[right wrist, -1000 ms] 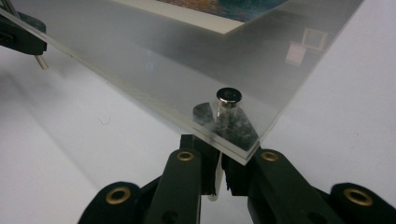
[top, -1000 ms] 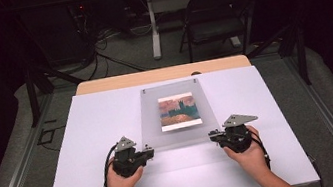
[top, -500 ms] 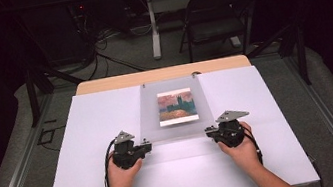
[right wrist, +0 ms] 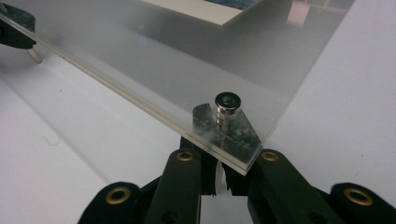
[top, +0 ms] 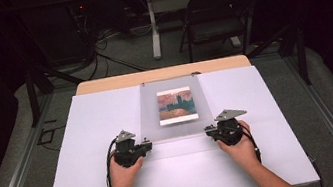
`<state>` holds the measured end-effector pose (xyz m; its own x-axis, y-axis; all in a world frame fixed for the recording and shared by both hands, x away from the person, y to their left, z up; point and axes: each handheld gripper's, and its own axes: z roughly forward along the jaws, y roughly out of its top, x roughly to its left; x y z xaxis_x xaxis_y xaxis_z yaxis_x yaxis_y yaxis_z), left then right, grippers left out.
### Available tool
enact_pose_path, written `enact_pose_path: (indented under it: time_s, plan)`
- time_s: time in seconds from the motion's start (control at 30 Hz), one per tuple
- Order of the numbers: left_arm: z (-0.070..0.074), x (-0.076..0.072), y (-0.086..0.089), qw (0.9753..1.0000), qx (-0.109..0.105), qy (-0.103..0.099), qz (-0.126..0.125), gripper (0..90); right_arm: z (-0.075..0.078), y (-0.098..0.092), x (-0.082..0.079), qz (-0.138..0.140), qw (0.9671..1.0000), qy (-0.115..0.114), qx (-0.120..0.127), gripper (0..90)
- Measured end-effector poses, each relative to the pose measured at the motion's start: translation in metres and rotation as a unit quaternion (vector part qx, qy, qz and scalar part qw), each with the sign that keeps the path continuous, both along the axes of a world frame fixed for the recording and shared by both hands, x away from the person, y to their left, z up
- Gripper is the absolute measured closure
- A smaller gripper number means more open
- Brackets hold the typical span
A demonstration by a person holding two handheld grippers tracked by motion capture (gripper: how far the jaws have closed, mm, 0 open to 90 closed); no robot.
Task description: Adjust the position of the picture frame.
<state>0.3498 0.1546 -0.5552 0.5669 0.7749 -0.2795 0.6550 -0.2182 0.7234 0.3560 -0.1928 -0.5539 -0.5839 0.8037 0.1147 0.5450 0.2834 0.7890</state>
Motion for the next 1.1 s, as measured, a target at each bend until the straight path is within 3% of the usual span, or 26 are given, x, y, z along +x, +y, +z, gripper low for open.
enact_pose_path:
  time_s: [0.6,0.73,0.9,1.1]
  plan:
    - [-0.001,0.000,0.000,1.0000,-0.005,0.001,0.002,82.7,-0.005,0.000,-0.002,-0.012,0.9999,-0.004,0.010,85.0]
    - [-0.001,-0.002,-0.001,0.9999,-0.007,0.000,0.012,79.7,-0.004,0.000,-0.003,-0.014,0.9998,-0.002,0.011,84.0]
    - [0.002,-0.006,0.002,0.9997,-0.007,0.000,0.022,70.2,-0.001,-0.003,-0.008,-0.013,0.9998,-0.015,0.001,66.9]
    - [0.010,-0.018,0.003,0.9999,0.004,-0.008,0.009,59.4,0.008,-0.010,-0.023,0.002,0.9998,-0.017,-0.014,61.0]
